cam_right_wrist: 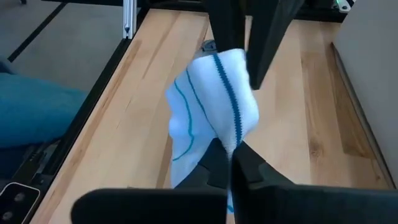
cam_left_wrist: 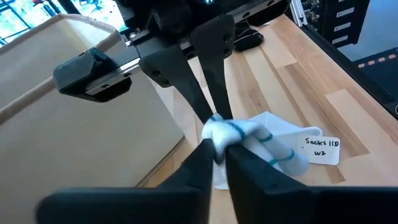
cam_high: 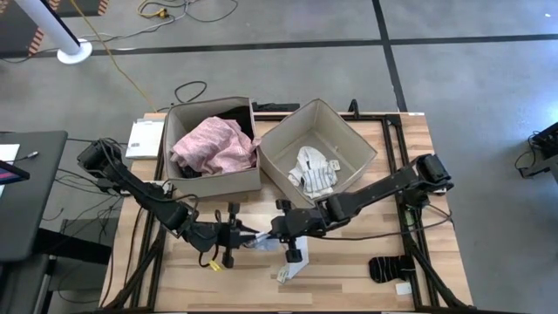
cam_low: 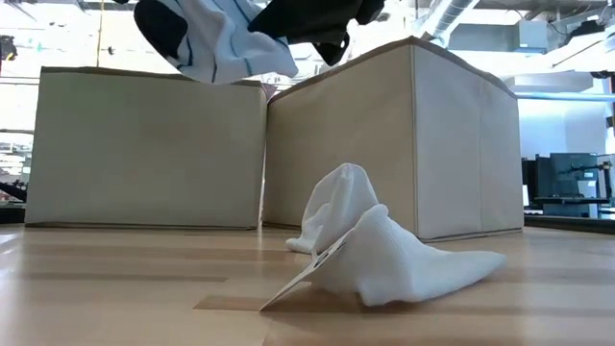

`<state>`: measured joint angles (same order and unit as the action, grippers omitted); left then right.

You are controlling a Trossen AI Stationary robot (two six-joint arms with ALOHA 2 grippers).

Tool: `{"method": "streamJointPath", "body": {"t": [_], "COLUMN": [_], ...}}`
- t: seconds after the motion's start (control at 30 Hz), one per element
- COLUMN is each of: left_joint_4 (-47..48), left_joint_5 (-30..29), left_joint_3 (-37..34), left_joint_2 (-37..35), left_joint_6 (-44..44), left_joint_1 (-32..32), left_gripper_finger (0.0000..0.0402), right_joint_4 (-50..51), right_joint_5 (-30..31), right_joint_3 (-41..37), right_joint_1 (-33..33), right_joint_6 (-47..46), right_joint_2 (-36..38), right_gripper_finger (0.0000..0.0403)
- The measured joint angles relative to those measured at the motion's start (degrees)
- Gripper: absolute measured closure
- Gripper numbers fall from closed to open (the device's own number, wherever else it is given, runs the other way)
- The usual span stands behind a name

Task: Sort clothes
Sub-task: Put the white striped sock into the right laundry organizer

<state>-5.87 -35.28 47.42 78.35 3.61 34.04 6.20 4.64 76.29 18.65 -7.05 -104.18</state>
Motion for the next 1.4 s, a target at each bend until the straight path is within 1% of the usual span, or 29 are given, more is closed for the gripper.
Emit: {"method": "streamJointPath", "body": {"t": [0.13,0.27,0.37,0.43,0.57,0.73,0.83,0.9,1.03,1.13,1.2,1.3,1.4], "left_joint_4": [0.05,0.47,0.97,1.32,5.02,11.07,12.96,12.64,12.29,8.04,2.90,-5.54,-14.84], "left_joint_5": [-0.15,-1.08,-1.24,-1.30,-1.29,-1.26,-1.26,-1.26,-1.26,-1.26,-1.30,-1.25,-1.28], "left_joint_3": [0.00,0.00,0.00,0.00,0.00,0.00,-0.02,-0.02,-0.05,-2.06,-4.10,-7.64,-11.14], "left_joint_2": [0.00,-0.03,-0.02,-0.04,-0.04,-0.04,-0.03,0.36,0.55,0.86,1.09,1.91,3.46], "left_joint_6": [0.03,-0.03,-0.11,-0.76,-3.43,-8.71,-11.33,-12.27,-13.68,-13.96,-13.50,-13.21,-13.42], "left_joint_1": [0.07,0.09,0.09,0.09,0.29,1.54,2.81,3.79,5.60,6.48,6.96,7.23,7.24], "left_gripper_finger": [0.0308,0.0245,0.0210,0.0197,0.0190,0.0194,0.0199,0.0202,0.0205,0.0205,0.0206,0.0206,0.0206], "right_joint_4": [2.60,6.66,8.26,9.59,12.52,17.91,22.40,26.14,34.76,40.86,43.74,46.50,47.50], "right_joint_5": [0.11,2.96,6.03,8.38,15.36,24.99,28.60,30.49,30.39,30.20,29.72,26.78,20.80], "right_joint_3": [0.08,0.58,0.70,0.72,0.74,0.76,0.76,0.76,0.76,0.76,0.51,-0.09,-0.74], "right_joint_1": [0.10,0.53,1.05,1.30,1.67,1.26,-0.41,-2.39,-7.60,-11.80,-14.66,-19.64,-24.78], "right_joint_6": [0.89,2.21,4.15,5.07,6.33,8.04,7.80,6.00,-0.07,-3.19,-4.89,-5.73,-7.46], "right_joint_2": [1.93,5.71,9.61,12.42,17.73,23.30,26.01,27.16,27.72,27.10,26.34,24.99,23.27], "right_gripper_finger": [0.0400,0.0400,0.0401,0.0401,0.0401,0.0401,0.0401,0.0401,0.0401,0.0401,0.0401,0.0401,0.0401]}}
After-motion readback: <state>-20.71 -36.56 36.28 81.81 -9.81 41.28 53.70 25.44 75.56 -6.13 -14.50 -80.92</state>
